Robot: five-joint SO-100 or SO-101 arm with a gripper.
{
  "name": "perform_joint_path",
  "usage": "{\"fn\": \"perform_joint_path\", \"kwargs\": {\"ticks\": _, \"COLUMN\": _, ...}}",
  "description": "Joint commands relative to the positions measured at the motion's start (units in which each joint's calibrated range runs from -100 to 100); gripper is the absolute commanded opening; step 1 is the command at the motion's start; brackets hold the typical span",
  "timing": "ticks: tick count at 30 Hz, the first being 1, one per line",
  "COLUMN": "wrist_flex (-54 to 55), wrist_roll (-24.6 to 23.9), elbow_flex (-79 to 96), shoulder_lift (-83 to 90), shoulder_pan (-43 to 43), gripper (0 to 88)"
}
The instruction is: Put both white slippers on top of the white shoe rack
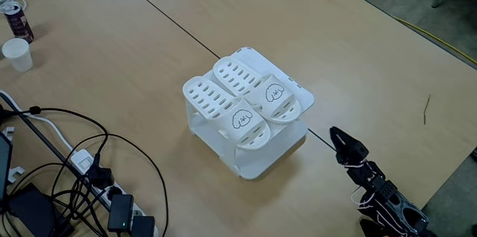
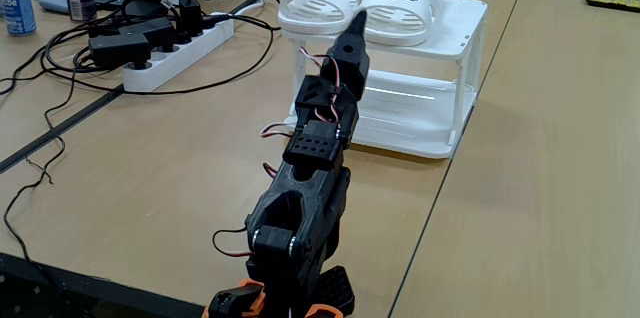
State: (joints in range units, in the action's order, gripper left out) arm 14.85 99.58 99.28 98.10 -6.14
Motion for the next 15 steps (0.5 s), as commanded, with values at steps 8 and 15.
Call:
{"fn": "perform_joint_path", "kwargs": {"ticks": 8, "wrist_flex": 47.88, "wrist_roll": 0.42, "elbow_flex": -1.45, "shoulder_lift": 1.14, "shoulder_pan": -0.11, "gripper": 0.8}}
{"fn": "perform_joint_path", "kwargs": {"ticks": 15, "wrist_flex": 65.82, "wrist_roll": 0.42, "elbow_flex": 0.36, "shoulder_lift": 1.06, "shoulder_pan": -0.35, "gripper": 0.8}}
